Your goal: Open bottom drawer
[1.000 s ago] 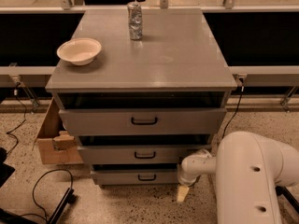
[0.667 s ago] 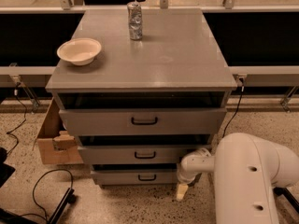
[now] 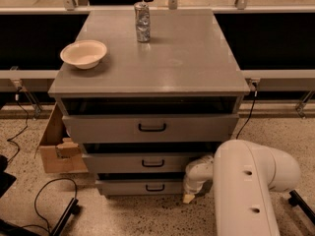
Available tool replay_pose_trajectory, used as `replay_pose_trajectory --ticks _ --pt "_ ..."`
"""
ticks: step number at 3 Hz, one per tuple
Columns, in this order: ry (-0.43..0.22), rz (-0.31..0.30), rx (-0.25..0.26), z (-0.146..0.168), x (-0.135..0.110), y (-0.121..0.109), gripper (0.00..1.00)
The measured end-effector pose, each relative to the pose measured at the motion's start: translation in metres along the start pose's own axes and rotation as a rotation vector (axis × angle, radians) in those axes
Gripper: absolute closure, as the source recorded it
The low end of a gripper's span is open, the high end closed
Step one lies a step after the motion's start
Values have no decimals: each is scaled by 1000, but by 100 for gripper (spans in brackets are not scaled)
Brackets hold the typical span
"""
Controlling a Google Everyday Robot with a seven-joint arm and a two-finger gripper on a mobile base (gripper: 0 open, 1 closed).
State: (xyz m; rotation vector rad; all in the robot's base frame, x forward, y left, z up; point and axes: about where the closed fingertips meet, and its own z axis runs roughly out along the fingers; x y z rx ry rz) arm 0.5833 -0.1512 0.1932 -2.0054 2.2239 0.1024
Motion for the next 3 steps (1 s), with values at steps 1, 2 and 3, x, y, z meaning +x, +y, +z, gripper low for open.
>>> replay_pose_trajectory --ticks 1,2,3 --pt "29 33 -6 -2 13 15 64" --pt "30 34 -6 -2 14 15 87" --pt "30 34 -9 -1 14 17 86"
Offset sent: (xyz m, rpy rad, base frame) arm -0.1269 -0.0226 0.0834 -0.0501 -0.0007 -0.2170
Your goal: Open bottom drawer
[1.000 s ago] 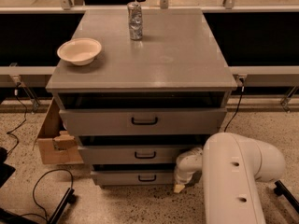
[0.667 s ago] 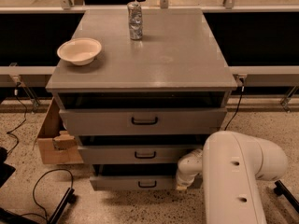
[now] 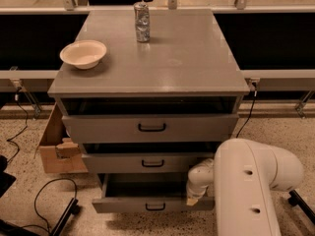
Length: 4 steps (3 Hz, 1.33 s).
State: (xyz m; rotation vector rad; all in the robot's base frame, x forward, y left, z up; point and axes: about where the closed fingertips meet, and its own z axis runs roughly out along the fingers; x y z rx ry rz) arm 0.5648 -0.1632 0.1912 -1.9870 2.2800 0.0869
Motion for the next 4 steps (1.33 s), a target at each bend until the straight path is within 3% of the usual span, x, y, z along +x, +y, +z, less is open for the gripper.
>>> replay_pose_trajectory --ticks 3,4 --pt "1 0 -6 3 0 4 17" --pt "1 0 -7 0 0 4 0"
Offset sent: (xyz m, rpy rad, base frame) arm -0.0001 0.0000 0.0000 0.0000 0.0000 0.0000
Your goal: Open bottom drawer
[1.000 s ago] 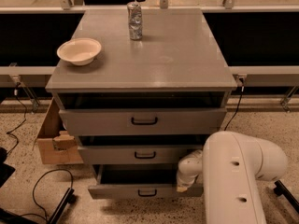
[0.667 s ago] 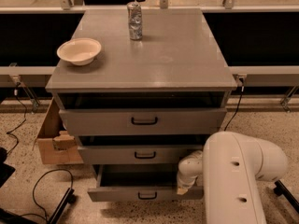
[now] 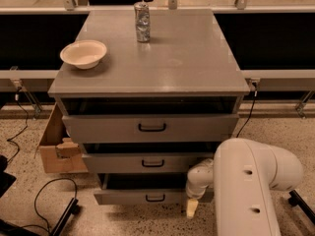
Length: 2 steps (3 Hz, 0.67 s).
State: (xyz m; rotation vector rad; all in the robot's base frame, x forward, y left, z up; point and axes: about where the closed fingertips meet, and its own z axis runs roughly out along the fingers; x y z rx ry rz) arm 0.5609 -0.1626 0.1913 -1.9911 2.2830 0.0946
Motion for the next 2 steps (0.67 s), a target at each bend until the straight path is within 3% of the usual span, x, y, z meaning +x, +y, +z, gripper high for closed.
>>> replay_pose_trajectory --ticks 1,2 --pt "-9 -1 -7 3 0 3 0" --pt "-29 6 -75 22 3 32 16"
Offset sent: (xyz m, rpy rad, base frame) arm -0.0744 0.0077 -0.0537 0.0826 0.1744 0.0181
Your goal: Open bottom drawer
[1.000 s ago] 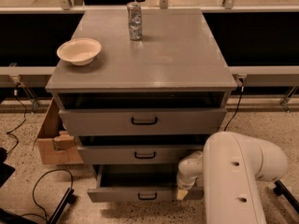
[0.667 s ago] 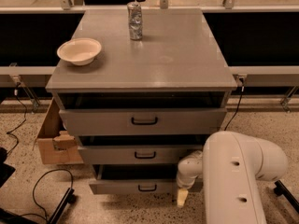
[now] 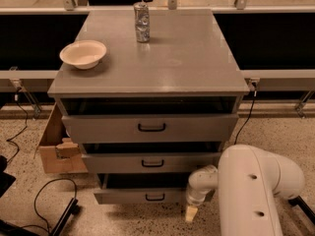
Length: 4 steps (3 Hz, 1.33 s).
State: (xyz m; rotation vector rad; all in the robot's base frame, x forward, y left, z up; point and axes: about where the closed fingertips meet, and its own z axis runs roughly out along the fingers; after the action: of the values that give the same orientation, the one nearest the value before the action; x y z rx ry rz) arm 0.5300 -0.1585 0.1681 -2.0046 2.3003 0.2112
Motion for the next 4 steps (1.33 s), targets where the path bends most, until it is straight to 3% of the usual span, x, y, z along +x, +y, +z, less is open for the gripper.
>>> replay_pose_trajectory --ticks 1,3,4 --pt "-6 14 -51 9 8 31 39" --pt "-6 14 -51 6 8 31 85" --pt "9 27 -65 2 12 59 100"
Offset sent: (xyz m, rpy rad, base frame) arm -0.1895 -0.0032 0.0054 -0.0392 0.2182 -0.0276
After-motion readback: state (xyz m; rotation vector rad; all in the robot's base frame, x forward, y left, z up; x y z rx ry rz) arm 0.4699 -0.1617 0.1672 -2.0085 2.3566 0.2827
